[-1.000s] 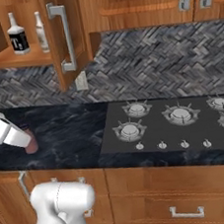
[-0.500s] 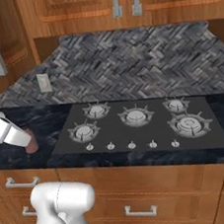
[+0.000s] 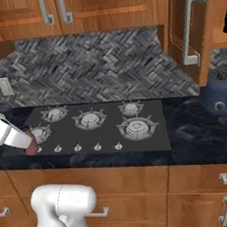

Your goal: Sort all alcoholic drinks to one cabinet, and non-alcoholic drinks to the other.

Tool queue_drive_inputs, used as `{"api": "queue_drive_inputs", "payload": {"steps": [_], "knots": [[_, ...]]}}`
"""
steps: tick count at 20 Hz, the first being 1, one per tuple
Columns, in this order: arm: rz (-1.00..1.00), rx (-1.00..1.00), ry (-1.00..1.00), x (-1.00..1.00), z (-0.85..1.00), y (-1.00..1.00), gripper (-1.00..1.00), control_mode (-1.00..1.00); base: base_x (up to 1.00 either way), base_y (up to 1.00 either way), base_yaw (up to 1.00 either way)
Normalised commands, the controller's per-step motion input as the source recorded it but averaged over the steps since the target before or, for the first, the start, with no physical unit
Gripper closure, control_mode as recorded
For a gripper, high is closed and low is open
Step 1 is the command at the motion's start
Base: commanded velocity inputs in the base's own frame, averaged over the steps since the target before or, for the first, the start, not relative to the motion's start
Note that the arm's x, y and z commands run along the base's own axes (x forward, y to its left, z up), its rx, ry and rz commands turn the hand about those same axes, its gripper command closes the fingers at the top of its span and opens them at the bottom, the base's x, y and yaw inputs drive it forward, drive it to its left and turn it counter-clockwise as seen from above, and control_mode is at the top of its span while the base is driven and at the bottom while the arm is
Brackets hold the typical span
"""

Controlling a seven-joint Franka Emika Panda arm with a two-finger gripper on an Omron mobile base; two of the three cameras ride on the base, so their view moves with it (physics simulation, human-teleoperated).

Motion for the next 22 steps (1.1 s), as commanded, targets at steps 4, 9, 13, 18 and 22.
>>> {"api": "queue_drive_inputs", "payload": {"steps": [4,9,13,18,22], "knots": [[0.0,0.0,0.0,0.0,0.0,0.0,1.0,1.0,-0.29,-0.9,0.0],[0.0,0.0,0.0,0.0,0.0,0.0,1.0,1.0,-0.32,-0.88,0.0],[0.0,0.0,0.0,0.0,0.0,0.0,1.0,1.0,-0.33,-0.89,0.0],[0.0,0.0,0.0,0.0,0.0,0.0,1.0,1.0,-0.32,-0.87,0.0],[0.0,0.0,0.0,0.0,0.0,0.0,1.0,1.0,-0.31,-0.84,0.0]]}}
